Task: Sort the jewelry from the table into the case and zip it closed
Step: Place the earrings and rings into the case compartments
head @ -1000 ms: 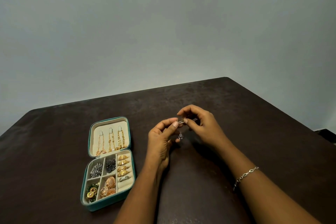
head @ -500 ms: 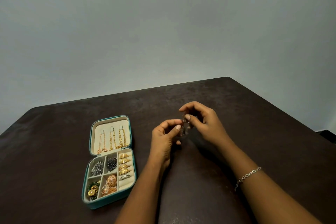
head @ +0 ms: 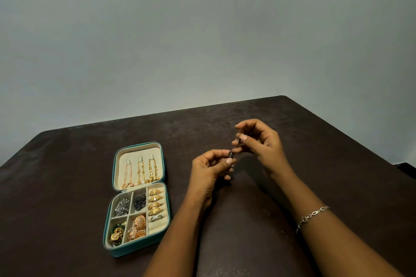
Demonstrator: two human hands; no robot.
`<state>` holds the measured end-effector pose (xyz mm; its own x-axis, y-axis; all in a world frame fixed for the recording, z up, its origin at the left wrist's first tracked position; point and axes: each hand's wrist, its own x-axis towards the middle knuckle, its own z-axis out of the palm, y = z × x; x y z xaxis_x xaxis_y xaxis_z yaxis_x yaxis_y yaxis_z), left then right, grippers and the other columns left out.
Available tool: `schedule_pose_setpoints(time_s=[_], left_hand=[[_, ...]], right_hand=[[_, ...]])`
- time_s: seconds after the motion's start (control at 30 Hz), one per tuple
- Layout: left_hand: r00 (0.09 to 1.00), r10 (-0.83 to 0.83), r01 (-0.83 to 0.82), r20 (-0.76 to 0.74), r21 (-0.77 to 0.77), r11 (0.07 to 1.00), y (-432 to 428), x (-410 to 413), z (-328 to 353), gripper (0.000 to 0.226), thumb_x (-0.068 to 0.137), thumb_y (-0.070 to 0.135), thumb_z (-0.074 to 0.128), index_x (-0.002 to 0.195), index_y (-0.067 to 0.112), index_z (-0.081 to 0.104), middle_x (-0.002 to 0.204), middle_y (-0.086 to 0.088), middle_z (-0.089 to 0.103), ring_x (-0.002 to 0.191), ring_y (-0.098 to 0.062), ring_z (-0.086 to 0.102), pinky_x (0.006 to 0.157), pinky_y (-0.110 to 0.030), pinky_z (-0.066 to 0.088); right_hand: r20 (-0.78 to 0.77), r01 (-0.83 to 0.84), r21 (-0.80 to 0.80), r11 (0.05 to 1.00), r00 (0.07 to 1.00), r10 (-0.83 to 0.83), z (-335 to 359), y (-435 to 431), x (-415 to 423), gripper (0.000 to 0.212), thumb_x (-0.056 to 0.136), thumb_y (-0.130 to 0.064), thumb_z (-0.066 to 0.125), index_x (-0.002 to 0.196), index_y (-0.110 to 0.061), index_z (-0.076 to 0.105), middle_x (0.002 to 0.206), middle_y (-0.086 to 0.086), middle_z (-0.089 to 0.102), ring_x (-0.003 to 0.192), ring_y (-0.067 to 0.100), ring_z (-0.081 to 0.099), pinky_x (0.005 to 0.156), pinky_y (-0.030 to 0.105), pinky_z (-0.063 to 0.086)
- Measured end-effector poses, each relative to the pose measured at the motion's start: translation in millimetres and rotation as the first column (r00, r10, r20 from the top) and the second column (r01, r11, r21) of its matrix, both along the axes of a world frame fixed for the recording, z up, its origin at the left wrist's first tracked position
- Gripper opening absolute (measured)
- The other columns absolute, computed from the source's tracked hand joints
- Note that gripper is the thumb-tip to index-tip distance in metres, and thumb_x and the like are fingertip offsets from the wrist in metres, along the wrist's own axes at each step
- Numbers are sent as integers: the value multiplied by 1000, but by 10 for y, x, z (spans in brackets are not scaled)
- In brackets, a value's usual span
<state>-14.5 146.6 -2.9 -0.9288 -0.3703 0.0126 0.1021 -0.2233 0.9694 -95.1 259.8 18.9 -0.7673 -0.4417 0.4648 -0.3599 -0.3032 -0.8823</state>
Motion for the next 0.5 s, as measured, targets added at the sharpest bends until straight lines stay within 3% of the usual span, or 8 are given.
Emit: schedule_pose_setpoints(time_s=[0.13, 0.3, 0.5], left_hand=[[997, 79, -79, 2, 30, 996, -9, -5, 7, 11, 84, -2, 58, 84, 7, 65, 72, -8, 64, 53, -8, 57, 45, -19, 47], [991, 137, -135, -13, 90, 987, -12, -13, 26, 8, 85, 0, 56, 85, 6, 62, 67, -3, 65, 51, -7, 55, 42, -19, 44], [987, 157, -154, -26, 103, 983, -14, -30, 18, 11, 84, -1, 58, 79, 8, 61, 63, -3, 63, 49, -6, 56, 41, -18, 42]], right_hand=[[-2, -13, 32, 999, 1000, 13, -20, 19, -25, 15, 76, 3, 55, 81, -10, 61, 67, -4, 62, 65, 7, 61, 59, 21, 52], [-22, -63, 140, 988, 998, 66, -49, 12, -56, 15, 64, -1, 49, 72, -8, 61, 59, -7, 61, 58, 4, 56, 54, 16, 46], [-67, -83, 320, 944, 992, 110, -101, 5, -56, 15, 78, 3, 59, 75, -12, 61, 69, -3, 59, 65, 7, 56, 57, 19, 45]])
